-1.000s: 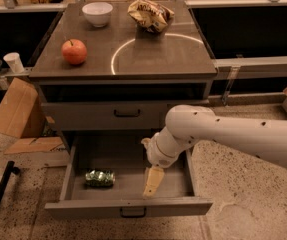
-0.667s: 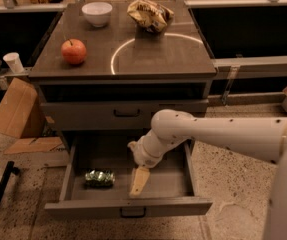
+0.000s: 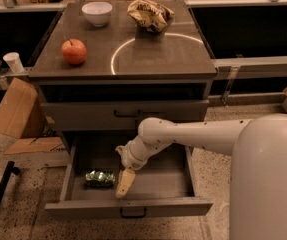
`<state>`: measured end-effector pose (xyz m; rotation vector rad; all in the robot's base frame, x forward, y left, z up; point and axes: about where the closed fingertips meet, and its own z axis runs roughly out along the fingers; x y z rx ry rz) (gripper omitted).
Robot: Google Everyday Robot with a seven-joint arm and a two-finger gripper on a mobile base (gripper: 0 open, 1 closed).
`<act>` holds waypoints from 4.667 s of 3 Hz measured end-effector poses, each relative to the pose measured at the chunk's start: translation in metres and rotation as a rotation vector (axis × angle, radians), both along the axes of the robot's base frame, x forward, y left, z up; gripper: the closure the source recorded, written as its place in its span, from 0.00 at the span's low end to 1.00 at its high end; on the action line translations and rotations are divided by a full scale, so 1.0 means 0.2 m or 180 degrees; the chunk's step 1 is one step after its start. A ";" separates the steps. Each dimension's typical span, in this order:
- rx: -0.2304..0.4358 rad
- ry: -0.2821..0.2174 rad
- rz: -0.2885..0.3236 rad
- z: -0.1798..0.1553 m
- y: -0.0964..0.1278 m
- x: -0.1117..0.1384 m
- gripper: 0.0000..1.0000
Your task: Pick green can from middle drawer and place on counter
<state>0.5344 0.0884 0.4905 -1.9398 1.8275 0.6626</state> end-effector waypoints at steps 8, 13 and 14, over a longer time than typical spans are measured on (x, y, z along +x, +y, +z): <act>0.0391 -0.0253 -0.0356 -0.37 0.26 0.18 0.96; 0.0842 -0.0442 0.0008 0.53 -0.28 -0.04 1.00; 0.0567 -0.0788 0.0093 0.93 -0.30 -0.06 1.00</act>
Offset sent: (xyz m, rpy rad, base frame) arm 0.0623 0.0437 -0.0780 0.0526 -0.0256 -0.1811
